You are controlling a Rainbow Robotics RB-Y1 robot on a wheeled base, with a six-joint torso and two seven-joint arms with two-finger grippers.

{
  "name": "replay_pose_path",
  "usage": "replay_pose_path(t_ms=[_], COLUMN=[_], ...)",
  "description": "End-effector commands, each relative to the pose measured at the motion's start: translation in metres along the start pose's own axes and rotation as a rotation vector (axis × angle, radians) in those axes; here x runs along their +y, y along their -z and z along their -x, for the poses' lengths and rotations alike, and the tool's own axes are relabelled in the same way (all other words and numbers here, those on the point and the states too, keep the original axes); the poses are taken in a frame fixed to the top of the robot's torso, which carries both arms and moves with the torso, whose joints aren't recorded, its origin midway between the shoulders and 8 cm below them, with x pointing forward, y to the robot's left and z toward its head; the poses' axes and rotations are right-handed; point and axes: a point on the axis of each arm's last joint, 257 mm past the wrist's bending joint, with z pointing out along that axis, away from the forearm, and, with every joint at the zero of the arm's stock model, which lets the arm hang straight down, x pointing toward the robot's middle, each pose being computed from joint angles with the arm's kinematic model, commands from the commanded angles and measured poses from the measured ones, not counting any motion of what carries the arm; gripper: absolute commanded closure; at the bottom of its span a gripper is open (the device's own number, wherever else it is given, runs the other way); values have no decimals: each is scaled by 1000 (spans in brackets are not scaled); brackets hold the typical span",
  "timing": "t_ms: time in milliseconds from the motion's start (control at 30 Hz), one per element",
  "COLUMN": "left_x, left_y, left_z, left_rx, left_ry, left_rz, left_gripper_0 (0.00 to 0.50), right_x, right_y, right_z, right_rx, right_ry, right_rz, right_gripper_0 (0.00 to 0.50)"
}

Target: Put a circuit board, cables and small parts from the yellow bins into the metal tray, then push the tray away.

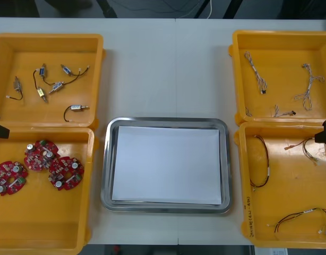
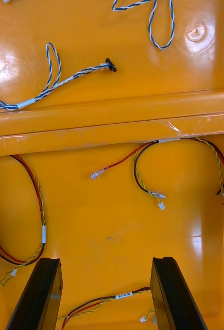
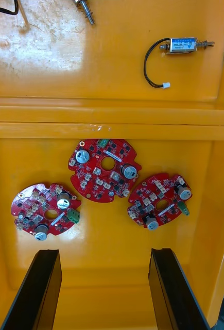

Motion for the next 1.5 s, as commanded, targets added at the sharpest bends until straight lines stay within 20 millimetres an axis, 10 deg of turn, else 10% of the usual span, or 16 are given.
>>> replay_pose_path(t_ms=[33,1500], left_x=[7,7], left_y=[10,10], left_z=[0,0], left_rx=[-16,-16], left_ry=[-87,-87], left_rz=[24,24], left_gripper_0=[0,0], right_x=[-14,-14], right_y=[13,13], right_z=[13,13], right_rx=[-35,-35], right_ry=[-21,-21], right_rz=[-30,-30], right_gripper_0=[0,0])
